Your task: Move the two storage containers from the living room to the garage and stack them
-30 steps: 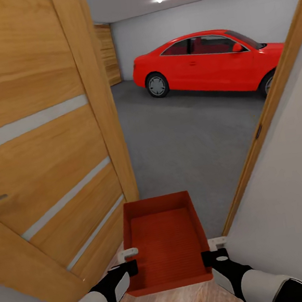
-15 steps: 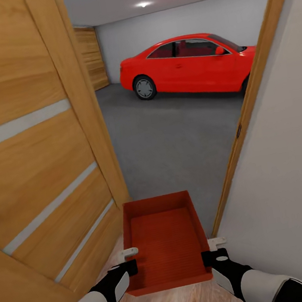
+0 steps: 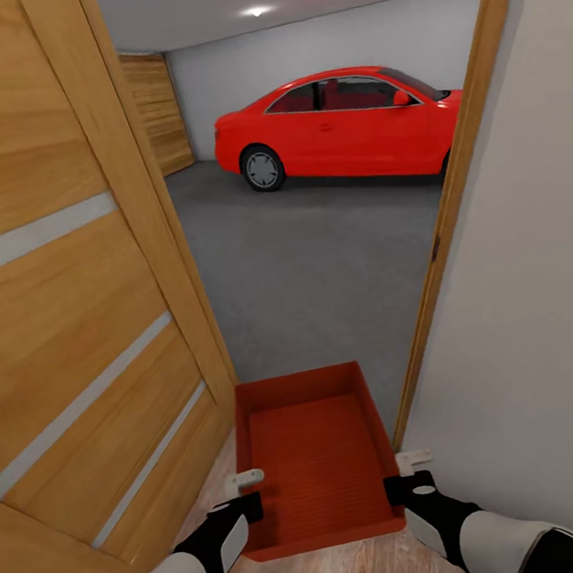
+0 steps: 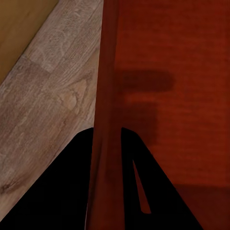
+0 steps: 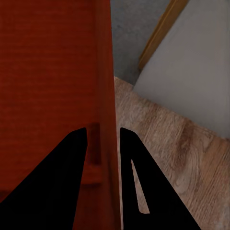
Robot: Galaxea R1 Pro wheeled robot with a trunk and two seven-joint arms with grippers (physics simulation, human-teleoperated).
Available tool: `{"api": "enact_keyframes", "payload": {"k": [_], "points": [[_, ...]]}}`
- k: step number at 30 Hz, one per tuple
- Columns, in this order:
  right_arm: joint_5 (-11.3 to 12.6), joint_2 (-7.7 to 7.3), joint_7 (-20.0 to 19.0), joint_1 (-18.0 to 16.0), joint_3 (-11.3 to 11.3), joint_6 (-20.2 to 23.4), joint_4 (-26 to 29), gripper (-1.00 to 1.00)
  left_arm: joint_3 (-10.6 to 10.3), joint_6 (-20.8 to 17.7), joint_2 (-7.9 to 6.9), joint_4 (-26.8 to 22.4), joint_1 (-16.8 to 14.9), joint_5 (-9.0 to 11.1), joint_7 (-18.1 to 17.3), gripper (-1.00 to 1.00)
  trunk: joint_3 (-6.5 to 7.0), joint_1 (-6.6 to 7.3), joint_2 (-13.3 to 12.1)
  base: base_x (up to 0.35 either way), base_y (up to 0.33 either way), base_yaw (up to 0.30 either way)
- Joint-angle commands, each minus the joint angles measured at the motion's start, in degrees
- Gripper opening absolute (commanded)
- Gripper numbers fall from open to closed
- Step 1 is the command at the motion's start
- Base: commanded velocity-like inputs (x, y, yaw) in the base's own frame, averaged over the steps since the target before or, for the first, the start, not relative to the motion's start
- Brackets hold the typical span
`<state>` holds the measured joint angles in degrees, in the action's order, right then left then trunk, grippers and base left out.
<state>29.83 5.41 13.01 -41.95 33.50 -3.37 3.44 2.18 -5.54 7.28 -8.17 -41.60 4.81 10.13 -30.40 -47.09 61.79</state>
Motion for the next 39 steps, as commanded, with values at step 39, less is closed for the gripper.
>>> {"api": "enact_keyframes", "payload": {"k": [39], "points": [[-0.3, -0.38, -2.4, -0.1, -1.5, -0.9, 0.2, -1.00, -2.1, -0.3, -2.00, 0.4, 0.0, 1.7, -0.6, -1.00, -0.05, 0.00, 0.0, 0.054, 0.051, -0.042]]}}
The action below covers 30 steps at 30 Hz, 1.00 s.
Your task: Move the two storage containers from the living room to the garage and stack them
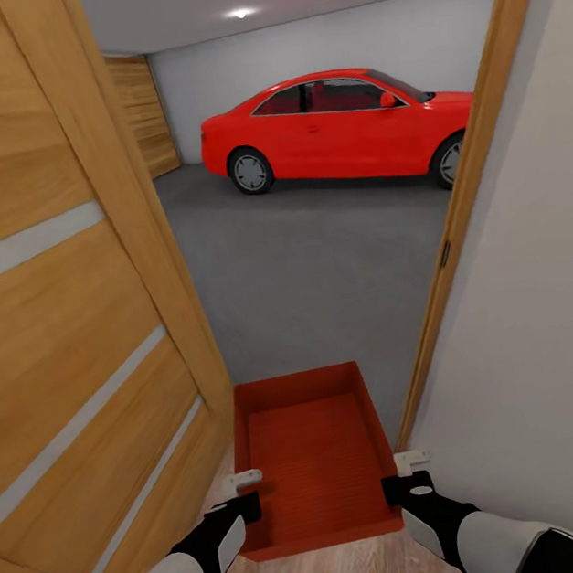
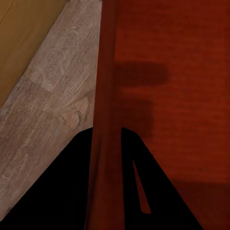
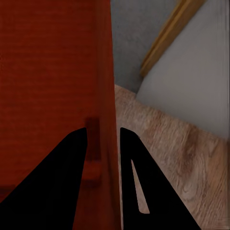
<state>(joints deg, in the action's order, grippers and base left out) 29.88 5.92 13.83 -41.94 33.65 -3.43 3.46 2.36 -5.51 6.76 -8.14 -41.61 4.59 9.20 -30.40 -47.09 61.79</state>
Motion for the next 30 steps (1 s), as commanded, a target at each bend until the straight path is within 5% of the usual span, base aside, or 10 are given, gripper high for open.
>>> {"api": "enact_keyframes", "payload": {"k": [1, 14, 30], "points": [[-0.4, -0.90, -3.2, -0.1, -1.7, -0.9, 0.2, -1.00, -2.3, -0.3, -1.49, 0.4, 0.0, 1.9, 0.3, -1.00, -0.05, 0.00, 0.0, 0.000, 0.000, -0.240], [-0.4, -0.91, -3.2, -0.1, -1.7, -0.9, 0.2, -1.00, -2.3, -0.3, -1.49, 0.4, 0.0, 1.9, 0.3, -1.00, -0.05, 0.00, 0.0, 0.004, 0.002, -0.160], [-0.4, -0.83, -3.2, -0.1, -1.7, -0.9, 0.2, -1.00, -2.3, -0.4, -1.49, 0.4, 0.0, 1.9, 0.3, -1.00, -0.05, 0.00, 0.0, 0.225, 0.198, -0.001]]}}
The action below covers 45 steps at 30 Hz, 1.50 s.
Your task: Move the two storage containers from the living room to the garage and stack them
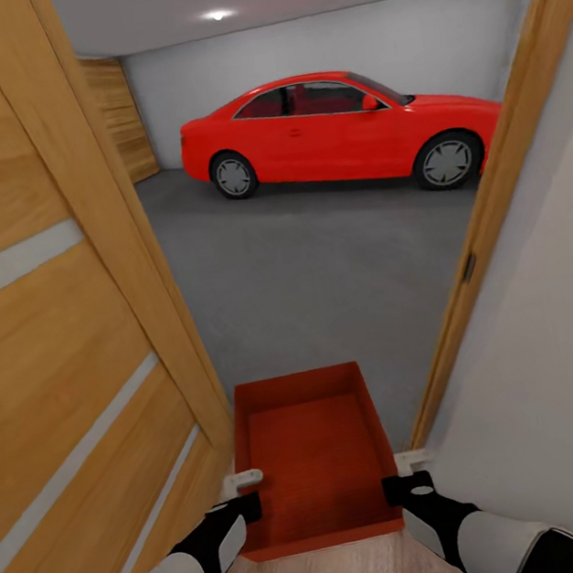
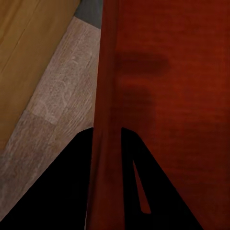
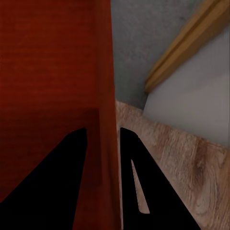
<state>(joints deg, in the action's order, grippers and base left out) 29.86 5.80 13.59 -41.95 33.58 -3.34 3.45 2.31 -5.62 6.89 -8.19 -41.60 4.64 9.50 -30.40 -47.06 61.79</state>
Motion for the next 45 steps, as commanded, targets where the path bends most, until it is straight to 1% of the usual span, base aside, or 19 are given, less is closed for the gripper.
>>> {"api": "enact_keyframes", "payload": {"k": [1, 7, 24, 39, 45], "points": [[-0.3, -0.70, -3.0, -0.1, -1.6, -1.0, 0.2, -1.00, -2.2, -0.3, -1.63, 0.5, 0.0, 1.9, 0.0, -1.00, -0.05, -0.03, 0.0, 0.241, 0.208, 0.000], [-0.3, -0.71, -3.0, -0.1, -1.6, -1.0, 0.2, -1.00, -2.2, -0.2, -1.62, 0.5, 0.0, 1.9, 0.0, -1.00, 0.00, -0.03, 0.0, 0.122, 0.095, -0.072], [-0.3, -0.70, -3.0, -0.1, -1.6, -1.0, 0.2, -1.00, -2.2, -0.2, -1.61, 0.5, 0.0, 1.9, 0.0, -1.00, 0.37, -0.03, 0.0, 0.008, 0.005, -0.217], [-0.3, -0.70, -3.0, -0.1, -1.6, -1.0, 0.2, -1.00, -2.2, -0.3, -1.66, 0.5, 0.0, 1.9, 0.0, -1.00, 0.38, -0.03, 0.0, 0.195, 0.230, -0.009], [-0.3, -0.72, -3.0, -0.1, -1.6, -1.0, 0.2, -1.00, -2.2, -0.2, -1.62, 0.5, 0.0, 1.9, 0.0, -1.00, 0.38, -0.03, 0.0, 0.077, 0.067, -0.077]]}}
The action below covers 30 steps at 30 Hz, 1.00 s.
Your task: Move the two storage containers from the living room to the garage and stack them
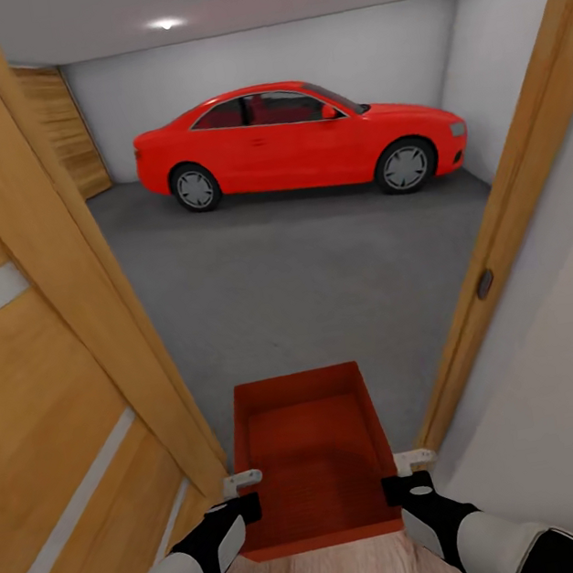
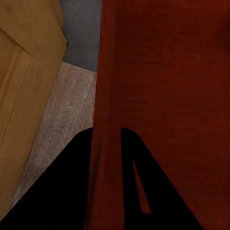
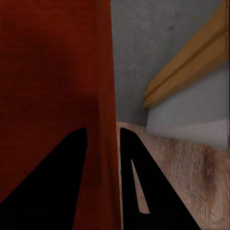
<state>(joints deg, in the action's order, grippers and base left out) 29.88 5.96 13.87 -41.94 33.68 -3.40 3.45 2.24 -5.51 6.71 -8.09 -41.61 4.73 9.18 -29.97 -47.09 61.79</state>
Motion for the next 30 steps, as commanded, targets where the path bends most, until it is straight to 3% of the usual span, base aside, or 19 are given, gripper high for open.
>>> {"api": "enact_keyframes", "payload": {"k": [1, 11, 30], "points": [[-0.4, -0.87, -3.2, -0.1, -1.7, -0.9, 0.2, -1.00, -2.2, -0.3, -1.44, 0.4, 0.0, 1.8, 0.3, -1.00, -0.05, 0.00, 0.0, 0.004, 0.004, -0.229], [-0.4, -0.86, -3.2, -0.1, -1.7, -0.9, 0.2, -1.00, -2.2, -0.3, -1.44, 0.4, 0.0, 1.8, 0.3, -1.00, -0.05, 0.00, 0.0, 0.001, 0.001, -0.235], [-0.4, -0.86, -3.3, -0.1, -1.7, -0.9, 0.2, -1.00, -2.1, -0.3, -1.46, 0.4, 0.0, 1.8, 0.3, -1.00, -0.05, 0.00, 0.0, 0.144, 0.147, -0.011]]}}
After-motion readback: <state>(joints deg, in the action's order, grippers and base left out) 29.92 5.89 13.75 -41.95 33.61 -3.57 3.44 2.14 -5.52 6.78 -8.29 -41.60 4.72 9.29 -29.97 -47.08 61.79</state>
